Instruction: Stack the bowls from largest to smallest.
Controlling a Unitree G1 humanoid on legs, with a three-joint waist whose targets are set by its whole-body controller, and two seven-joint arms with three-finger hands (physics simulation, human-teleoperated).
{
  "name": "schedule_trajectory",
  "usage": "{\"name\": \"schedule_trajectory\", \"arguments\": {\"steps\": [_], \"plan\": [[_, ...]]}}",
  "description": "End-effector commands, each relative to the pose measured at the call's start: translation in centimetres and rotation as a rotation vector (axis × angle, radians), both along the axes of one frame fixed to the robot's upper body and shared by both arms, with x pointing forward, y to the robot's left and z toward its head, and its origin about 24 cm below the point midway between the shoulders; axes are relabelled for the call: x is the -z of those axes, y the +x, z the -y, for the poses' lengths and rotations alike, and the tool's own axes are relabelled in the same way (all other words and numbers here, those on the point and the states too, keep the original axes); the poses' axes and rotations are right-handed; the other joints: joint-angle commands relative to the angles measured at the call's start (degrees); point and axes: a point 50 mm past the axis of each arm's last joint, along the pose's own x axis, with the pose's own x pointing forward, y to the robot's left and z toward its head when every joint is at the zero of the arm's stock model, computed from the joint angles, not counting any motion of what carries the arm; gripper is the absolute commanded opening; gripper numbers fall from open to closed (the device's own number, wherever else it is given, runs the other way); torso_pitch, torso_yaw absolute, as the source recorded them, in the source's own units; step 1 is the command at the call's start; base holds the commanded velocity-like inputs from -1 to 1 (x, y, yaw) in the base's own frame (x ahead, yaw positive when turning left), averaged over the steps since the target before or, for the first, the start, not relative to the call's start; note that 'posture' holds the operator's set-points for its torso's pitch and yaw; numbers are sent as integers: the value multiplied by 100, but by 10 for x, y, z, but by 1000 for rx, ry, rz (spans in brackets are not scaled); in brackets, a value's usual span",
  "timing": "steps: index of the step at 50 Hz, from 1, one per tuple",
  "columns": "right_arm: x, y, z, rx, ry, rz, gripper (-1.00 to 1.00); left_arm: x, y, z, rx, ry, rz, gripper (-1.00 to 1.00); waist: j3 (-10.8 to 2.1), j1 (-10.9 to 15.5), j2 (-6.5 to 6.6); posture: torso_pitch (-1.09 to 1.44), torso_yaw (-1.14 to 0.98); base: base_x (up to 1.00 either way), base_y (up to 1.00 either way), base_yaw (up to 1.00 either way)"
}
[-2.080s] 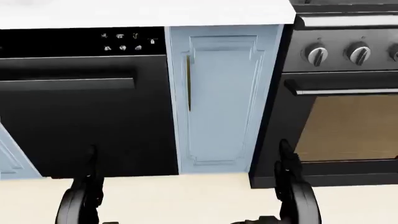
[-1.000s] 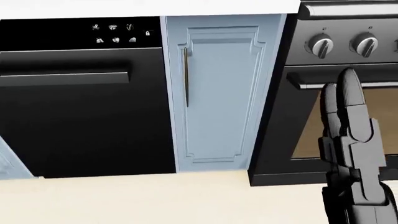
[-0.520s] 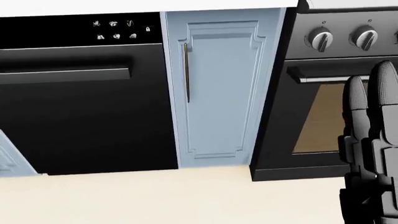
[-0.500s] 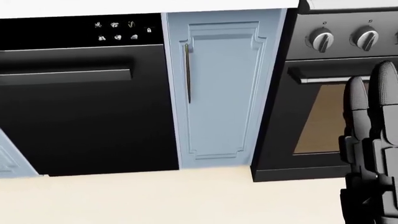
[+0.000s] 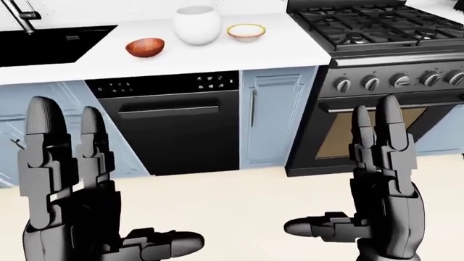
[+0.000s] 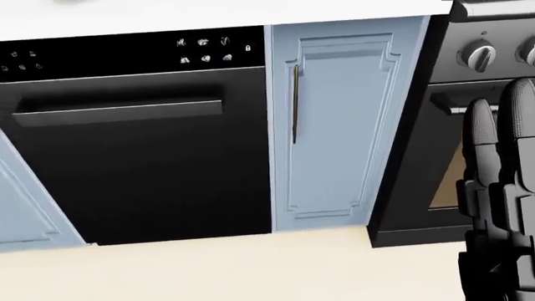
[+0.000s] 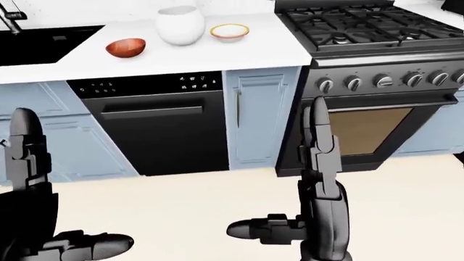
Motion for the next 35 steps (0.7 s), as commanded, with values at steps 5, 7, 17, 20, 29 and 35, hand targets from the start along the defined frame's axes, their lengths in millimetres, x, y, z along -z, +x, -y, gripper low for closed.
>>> {"name": "schedule_trajectory", "arguments": {"steps": [5,7,17,20,29,35], "plan": [[-6,-3,-3,-22,2,47,100,-5,-4,1,-9,14,40,100,-62,161,50,0,0,0,48,0],[-6,-3,-3,-21,-1,46,100,-6,-5,1,-9,15,41,100,-94,143,-80,0,0,0,48,0],[-5,-2,-3,-17,-3,45,100,-4,-4,1,-4,16,40,100,-26,-19,-487,0,0,0,48,0],[-5,-2,-3,-17,-4,45,100,-4,-5,2,-3,17,40,100,-113,16,-611,0,0,0,48,0],[-6,-3,-4,-17,-6,45,100,-4,-5,2,0,18,40,100,-117,117,133,0,0,0,48,0],[-5,-2,-4,-18,-8,44,100,-4,-5,2,1,19,41,100,-54,143,-191,0,0,0,47,0]]}}
